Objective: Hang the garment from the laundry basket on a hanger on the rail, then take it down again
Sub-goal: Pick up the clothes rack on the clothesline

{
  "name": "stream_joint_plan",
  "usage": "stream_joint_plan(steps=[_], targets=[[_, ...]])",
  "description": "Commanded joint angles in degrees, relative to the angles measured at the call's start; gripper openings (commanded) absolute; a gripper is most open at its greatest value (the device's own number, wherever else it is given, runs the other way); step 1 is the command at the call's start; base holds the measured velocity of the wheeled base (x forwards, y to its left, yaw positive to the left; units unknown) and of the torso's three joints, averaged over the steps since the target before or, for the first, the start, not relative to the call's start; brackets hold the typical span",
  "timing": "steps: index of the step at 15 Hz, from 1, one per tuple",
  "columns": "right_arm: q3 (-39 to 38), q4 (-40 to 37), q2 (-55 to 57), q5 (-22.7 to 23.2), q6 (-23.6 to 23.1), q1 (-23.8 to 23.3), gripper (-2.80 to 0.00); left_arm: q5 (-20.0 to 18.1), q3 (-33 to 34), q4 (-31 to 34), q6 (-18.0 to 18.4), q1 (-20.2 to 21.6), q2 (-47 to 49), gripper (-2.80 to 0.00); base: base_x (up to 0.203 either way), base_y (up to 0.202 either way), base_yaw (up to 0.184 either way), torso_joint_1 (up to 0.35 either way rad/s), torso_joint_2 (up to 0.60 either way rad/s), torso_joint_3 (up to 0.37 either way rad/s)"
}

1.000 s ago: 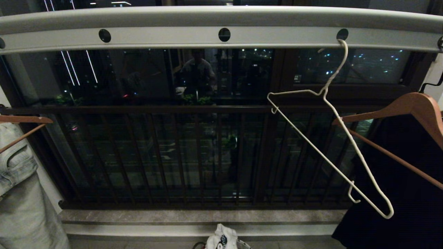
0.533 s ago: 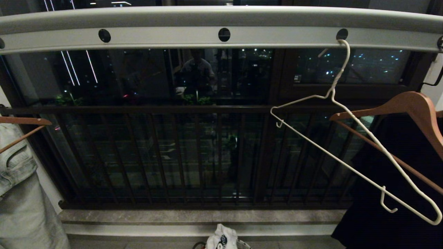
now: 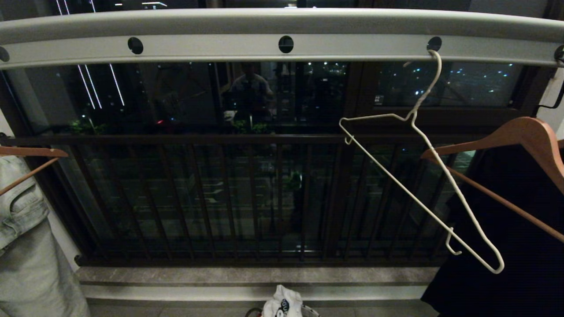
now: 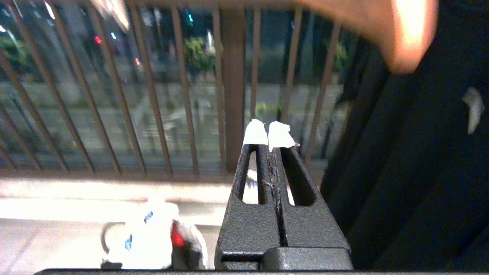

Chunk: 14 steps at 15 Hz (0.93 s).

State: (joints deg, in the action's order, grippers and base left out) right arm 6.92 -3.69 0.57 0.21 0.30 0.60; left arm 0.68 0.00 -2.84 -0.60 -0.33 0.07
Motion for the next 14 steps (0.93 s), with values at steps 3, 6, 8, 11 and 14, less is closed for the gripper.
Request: stream_joint_plan(steps=[3, 6, 8, 11, 14], targets=[[16.80, -4.42, 12.08, 1.38, 0.04, 0.02, -2.80, 0.02, 0.88, -0.06, -0.02, -0.02, 0.01, -2.80, 0.000, 0.000, 0.000, 0.000, 0.00, 0.000], [32.55, -7.12, 25.62, 2.73, 0.01, 0.02, -2.80, 0.02, 0.88, -0.06, -0.02, -0.02, 0.01, -2.80, 0.000, 0.000, 0.000, 0.000, 0.00, 0.000], [43.89, -9.12, 36.02, 4.35, 0.01, 0.02, -2.80, 0.02, 0.88, -0.06, -0.02, -0.02, 0.01, -2.80, 0.000, 0.000, 0.000, 0.000, 0.00, 0.000], [57.95, -11.19, 49.49, 6.00, 0.02, 1.01, -2.80, 0.02, 0.88, -0.06, -0.02, -0.02, 0.01, -2.80, 0.000, 0.000, 0.000, 0.000, 0.00, 0.000], [68.52, -18.15, 60.80, 6.46, 0.34, 11.32, -2.80, 0.02, 0.88, -0.06, -0.02, -0.02, 0.01, -2.80, 0.000, 0.000, 0.000, 0.000, 0.00, 0.000]])
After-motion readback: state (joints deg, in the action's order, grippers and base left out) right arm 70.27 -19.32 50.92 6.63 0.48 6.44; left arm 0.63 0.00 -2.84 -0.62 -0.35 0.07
